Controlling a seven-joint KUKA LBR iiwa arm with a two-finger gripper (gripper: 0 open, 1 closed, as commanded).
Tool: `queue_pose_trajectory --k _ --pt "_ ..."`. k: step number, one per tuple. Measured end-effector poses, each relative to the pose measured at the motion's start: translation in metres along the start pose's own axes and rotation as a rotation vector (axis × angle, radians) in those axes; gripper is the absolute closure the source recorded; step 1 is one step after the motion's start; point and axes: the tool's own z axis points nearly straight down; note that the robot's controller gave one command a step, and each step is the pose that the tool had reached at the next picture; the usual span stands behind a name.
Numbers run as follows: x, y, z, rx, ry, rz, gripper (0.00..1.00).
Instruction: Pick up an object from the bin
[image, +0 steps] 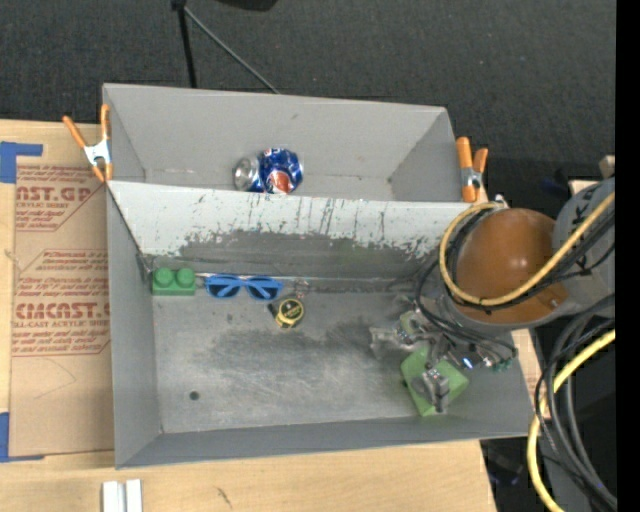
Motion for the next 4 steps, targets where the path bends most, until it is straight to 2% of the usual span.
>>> queue_pose_trajectory --k 1,2,3,4 --pt "-0.0027 0.0022 0.0007 -0.003 0.012 -0.021 0.0" --pt "-0.0085 -0.0037 -0.0008 -0.001 0.003 -0.122 0.0" --pt "-0.0088 -0.0039 -0.0013 -0.001 0.004 -0.213 0.0" --pt "-0.0099 -0.0052 -0.0024 0.004 -0.002 -0.26 0.0"
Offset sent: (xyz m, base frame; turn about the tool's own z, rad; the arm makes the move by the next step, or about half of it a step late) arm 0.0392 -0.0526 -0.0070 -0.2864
